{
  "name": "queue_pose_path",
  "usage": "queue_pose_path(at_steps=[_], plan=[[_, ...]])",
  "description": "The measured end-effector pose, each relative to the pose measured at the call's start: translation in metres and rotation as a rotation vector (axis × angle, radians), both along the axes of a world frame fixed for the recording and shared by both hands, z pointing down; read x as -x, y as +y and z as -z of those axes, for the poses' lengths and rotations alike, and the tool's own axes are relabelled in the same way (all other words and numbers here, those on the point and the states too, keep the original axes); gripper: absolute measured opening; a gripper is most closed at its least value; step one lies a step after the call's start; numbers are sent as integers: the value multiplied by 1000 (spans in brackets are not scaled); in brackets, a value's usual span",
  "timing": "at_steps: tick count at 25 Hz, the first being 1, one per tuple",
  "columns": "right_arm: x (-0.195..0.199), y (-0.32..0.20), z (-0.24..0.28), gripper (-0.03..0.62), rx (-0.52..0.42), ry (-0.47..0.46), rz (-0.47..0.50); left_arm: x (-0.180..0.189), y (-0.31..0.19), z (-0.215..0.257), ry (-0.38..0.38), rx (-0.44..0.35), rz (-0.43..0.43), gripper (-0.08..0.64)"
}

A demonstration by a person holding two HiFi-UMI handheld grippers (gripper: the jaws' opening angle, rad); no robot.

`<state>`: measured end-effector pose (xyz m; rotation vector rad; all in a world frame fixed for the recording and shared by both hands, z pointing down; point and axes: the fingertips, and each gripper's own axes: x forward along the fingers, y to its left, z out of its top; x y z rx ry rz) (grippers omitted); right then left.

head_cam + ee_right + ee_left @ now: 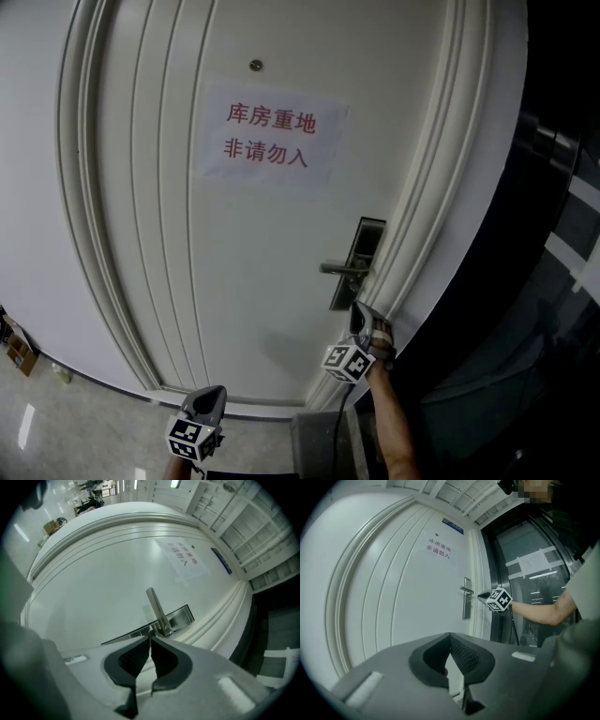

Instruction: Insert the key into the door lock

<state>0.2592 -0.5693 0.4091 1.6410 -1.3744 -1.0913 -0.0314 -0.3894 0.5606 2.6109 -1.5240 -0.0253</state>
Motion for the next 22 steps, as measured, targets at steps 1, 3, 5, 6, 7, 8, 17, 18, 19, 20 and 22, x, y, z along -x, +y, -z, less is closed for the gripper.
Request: queue_pose_path(at_steps=[1,3,5,6,7,8,17,18,19,20,22], plan=[[0,6,0,11,-9,-20,3,1,3,0,-1,0,-2,2],[0,16,-2,3,-14,-71,7,2,7,1,-2,-2,-8,2],[0,27,-5,3,-3,-146,17,5,11,4,-4,-5,-14,2],[0,33,-6,3,5,-193,25,6,13,5,-5,-6,-18,2],[1,39,-8,3,14,-242,36,6,16,6,-5,-7,-22,2],[3,46,-10,2,25,-290,47,7,18,6,-6,-6,-26,2],[34,123,-8,2,3,-729,237,22,43,13,-15,-12,-47,2],[36,130,-10,2,10,-782,250,24,46,14,-18,-13,-49,2],[37,138,-13,2,14,-825,258,25,49,15,-21,-15,-51,2],[37,146,-15,2,13,-855,261,27,52,16,-23,-18,-53,2],[38,163,-21,2,3,-892,254,31,58,20,-24,-23,-57,2]])
